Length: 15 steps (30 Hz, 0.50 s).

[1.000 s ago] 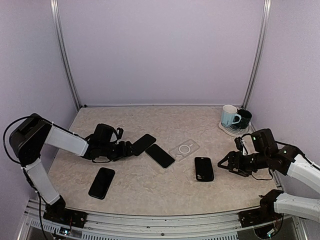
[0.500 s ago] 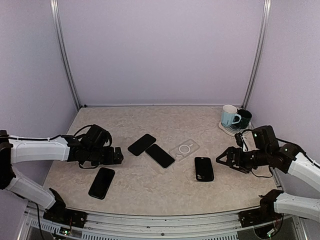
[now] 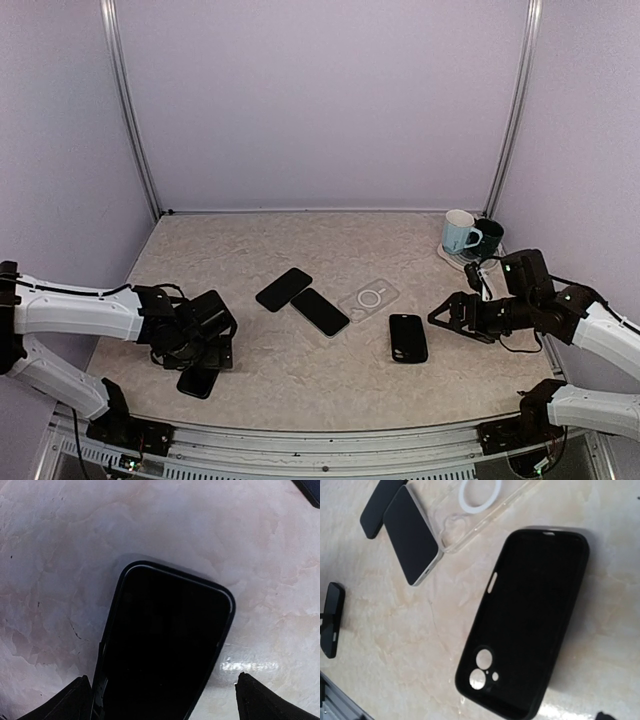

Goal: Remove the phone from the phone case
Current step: Adjust the phone with the phone case at the center of the board.

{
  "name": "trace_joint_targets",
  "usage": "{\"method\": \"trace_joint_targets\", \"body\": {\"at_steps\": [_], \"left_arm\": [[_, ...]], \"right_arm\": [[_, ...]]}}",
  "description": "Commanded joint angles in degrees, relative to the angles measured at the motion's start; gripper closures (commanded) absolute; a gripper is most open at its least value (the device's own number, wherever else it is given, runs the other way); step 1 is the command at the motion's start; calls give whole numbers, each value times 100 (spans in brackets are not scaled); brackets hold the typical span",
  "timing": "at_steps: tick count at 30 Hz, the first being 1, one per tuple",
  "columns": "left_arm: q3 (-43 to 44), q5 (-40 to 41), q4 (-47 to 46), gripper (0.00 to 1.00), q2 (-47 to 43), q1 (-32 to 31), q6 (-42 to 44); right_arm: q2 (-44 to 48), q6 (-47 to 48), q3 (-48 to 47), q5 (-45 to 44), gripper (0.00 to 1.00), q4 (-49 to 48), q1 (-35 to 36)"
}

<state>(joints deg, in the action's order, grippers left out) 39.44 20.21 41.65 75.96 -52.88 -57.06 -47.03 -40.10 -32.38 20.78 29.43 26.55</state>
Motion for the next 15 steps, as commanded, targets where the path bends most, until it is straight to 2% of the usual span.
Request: {"method": "trace_joint_targets", "body": {"at_steps": [1, 6, 10, 15], "left_arm": [[-289, -164, 40, 1, 55, -20, -345], [-596, -407, -352, 1, -7, 105, -312], [-693, -513, -594, 1, 288, 251, -173], [-402, -563, -711, 2, 787, -35, -27]], "right_arm": [[106, 107, -15, 119, 1, -113, -29], [132, 160, 4, 145, 1, -76, -34], [155, 205, 4, 170, 1, -76, -32], [134, 259, 8, 138, 1, -58, -35]]}}
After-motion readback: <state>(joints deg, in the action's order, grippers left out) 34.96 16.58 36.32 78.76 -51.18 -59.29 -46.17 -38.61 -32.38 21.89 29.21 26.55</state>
